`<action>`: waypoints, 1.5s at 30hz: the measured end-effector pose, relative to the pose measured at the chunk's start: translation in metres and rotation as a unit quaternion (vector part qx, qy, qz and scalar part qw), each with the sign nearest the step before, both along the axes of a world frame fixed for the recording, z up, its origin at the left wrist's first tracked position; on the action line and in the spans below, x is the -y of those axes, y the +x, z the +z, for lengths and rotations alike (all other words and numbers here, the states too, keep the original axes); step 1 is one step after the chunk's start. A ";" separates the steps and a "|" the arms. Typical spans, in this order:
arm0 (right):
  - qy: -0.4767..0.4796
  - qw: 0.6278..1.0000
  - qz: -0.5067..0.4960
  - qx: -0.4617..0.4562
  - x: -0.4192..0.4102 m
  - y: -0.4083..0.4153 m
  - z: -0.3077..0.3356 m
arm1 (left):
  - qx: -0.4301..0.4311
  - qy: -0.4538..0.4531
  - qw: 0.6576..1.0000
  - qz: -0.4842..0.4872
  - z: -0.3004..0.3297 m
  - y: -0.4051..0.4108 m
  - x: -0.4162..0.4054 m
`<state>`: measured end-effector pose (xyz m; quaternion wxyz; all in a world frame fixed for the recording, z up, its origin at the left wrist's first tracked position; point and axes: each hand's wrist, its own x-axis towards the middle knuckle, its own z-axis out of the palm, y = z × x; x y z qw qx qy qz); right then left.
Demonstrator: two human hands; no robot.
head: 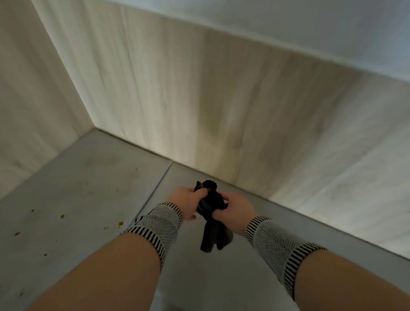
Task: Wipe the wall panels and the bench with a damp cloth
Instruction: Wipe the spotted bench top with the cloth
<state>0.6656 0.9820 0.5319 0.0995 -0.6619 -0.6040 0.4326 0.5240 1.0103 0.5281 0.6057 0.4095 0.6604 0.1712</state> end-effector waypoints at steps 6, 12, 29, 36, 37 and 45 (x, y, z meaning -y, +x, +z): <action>0.006 0.954 -0.182 -0.239 0.014 0.031 0.158 | -0.007 0.141 0.987 -0.080 0.157 0.013 0.007; 0.082 0.947 -0.167 -0.261 0.009 0.031 0.273 | 0.062 0.219 0.972 -0.060 0.282 0.008 0.021; 0.321 0.919 -0.226 0.028 -0.006 0.041 0.313 | -0.218 0.413 0.883 -0.040 0.316 -0.071 -0.009; 0.340 0.918 -0.149 0.136 -0.006 0.046 0.313 | -0.316 0.429 0.845 -0.043 0.308 -0.071 -0.031; 0.346 0.917 -0.131 0.149 -0.005 0.047 0.312 | -0.303 0.426 0.851 -0.043 0.306 -0.069 -0.034; 0.273 0.940 -0.030 0.204 -0.001 0.078 0.296 | -0.228 0.426 0.876 0.007 0.292 -0.039 -0.044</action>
